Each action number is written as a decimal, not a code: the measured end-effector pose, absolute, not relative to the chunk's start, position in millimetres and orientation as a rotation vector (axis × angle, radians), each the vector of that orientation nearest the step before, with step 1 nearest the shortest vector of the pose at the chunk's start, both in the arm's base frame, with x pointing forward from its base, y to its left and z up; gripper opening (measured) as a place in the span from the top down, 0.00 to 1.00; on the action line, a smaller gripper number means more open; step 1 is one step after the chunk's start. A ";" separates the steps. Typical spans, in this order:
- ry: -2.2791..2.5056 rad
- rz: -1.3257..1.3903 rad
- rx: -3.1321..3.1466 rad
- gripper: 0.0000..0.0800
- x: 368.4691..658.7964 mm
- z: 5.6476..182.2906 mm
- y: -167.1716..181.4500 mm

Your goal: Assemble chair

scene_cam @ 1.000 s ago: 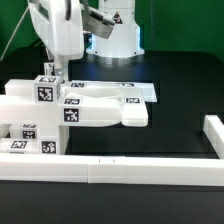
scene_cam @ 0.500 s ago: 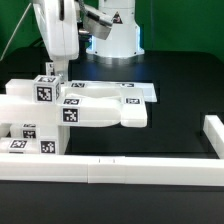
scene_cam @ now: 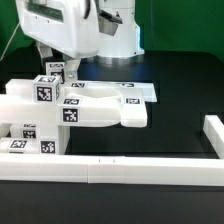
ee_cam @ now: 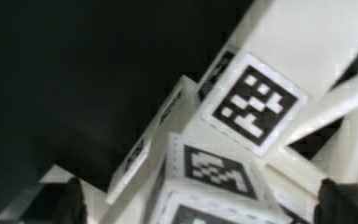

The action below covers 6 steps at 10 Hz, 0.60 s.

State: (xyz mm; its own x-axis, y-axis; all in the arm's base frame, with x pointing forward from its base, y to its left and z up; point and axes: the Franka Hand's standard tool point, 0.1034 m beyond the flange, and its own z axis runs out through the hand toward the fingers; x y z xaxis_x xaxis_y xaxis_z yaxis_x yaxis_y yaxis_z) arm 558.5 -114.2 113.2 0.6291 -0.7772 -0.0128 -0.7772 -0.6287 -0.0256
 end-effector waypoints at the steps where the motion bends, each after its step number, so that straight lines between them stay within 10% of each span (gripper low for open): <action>1: 1.246 -0.001 -2.854 0.19 558.4 113.2 -114.4; 6: 0.763 -0.006 -3.024 0.19 558.1 113.1 -115.4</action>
Offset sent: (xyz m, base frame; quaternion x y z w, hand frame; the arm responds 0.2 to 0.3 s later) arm -0.0002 0.0003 0.0002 -0.0036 0.0024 -0.1954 0.9807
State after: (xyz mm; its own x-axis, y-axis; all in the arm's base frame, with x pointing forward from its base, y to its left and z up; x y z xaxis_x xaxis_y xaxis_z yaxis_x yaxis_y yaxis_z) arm 558.1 -115.4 113.1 0.8802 -0.4746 -0.0020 -0.4745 -0.8800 -0.0232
